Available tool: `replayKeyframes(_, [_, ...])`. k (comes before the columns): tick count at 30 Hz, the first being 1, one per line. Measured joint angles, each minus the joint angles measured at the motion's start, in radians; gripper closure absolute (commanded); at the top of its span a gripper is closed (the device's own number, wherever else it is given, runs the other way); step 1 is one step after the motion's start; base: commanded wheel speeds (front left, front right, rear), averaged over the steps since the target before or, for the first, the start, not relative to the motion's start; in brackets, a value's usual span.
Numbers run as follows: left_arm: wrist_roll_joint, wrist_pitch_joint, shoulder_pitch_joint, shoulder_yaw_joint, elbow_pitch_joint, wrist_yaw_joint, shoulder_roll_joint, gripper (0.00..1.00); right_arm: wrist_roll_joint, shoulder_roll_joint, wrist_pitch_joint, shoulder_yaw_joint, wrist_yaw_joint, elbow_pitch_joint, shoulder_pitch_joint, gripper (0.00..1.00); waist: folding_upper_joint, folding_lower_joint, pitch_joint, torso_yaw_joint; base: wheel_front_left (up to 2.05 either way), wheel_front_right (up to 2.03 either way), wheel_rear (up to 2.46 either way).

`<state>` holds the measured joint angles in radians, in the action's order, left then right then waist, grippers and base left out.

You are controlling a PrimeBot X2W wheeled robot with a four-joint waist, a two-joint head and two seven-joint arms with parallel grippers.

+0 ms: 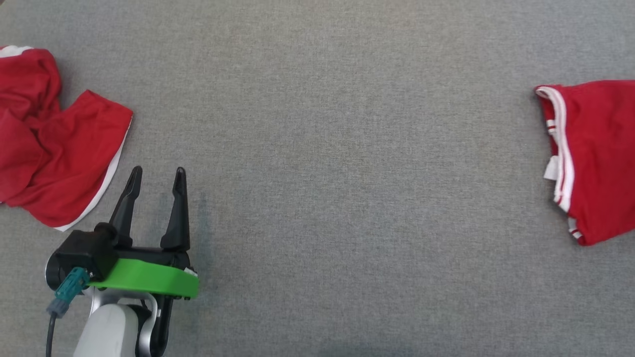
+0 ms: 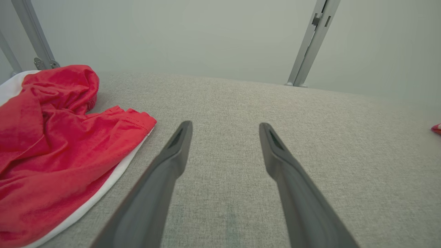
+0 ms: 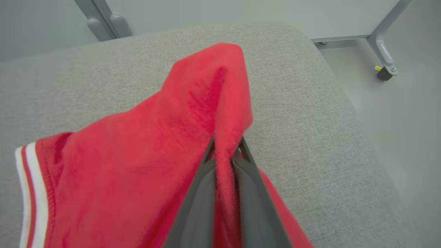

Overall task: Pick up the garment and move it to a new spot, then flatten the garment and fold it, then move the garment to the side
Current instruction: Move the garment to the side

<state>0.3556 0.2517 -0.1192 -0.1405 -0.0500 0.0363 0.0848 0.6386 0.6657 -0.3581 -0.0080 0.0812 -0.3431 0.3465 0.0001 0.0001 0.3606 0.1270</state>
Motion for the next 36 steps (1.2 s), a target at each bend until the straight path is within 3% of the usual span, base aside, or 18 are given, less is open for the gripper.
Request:
replayKeyframes(2, [-0.003,0.000,-0.018,-0.013,-0.001,0.005,-0.002,0.00,-0.033,0.032,-0.006,-0.015,0.020,-0.036,-0.001,1.00,0.0000,0.0000,0.013,0.014,0.00,0.00,0.00])
replayKeyframes(7, [-0.005,0.000,-0.041,-0.018,-0.007,0.013,-0.007,0.00,-0.085,0.096,0.002,-0.044,0.027,-0.087,-0.003,1.00,0.0000,0.0000,0.033,0.057,0.00,0.00,0.00])
replayKeyframes(8, [-0.010,0.000,-0.042,-0.013,-0.010,0.013,-0.005,0.00,-0.107,0.105,0.015,-0.044,0.029,-0.094,-0.003,0.73,0.0000,0.0000,0.035,0.064,0.00,0.00,0.00])
replayKeyframes(9, [-0.009,0.000,-0.042,-0.002,-0.014,0.013,-0.005,0.00,-0.124,0.108,0.026,-0.044,0.035,-0.098,-0.002,0.65,0.0000,0.0000,0.036,0.071,0.00,0.00,0.00])
replayKeyframes(10, [-0.009,0.000,-0.041,0.009,-0.018,0.013,-0.004,0.00,-0.141,0.109,0.033,-0.040,0.035,-0.103,-0.002,0.00,0.0000,0.0000,0.037,0.076,0.00,0.00,0.00])
replayKeyframes(15, [0.003,0.000,-0.041,0.024,-0.037,0.010,-0.008,0.00,-0.221,0.098,0.082,0.008,0.035,-0.117,-0.007,0.00,0.0000,0.0000,0.020,0.076,0.00,0.00,0.00])
replayKeyframes(20, [0.011,0.000,-0.041,0.062,-0.049,-0.002,-0.012,0.00,-0.277,0.067,0.205,0.018,0.040,-0.056,-0.005,0.00,0.0000,0.0000,-0.013,0.054,0.00,0.00,0.00])
replayKeyframes(29, [0.014,0.000,0.000,0.151,-0.080,-0.023,-0.006,0.00,-0.301,-0.124,0.421,0.066,0.043,0.093,-0.016,0.00,0.0000,0.0000,-0.091,-0.017,0.00,0.00,0.00])
replayKeyframes(36, [0.007,0.000,0.058,0.191,-0.098,-0.046,-0.007,0.00,-0.326,-0.289,0.590,0.131,0.044,0.119,-0.157,0.00,0.0000,-0.0001,-0.171,-0.078,0.00,0.00,0.00])
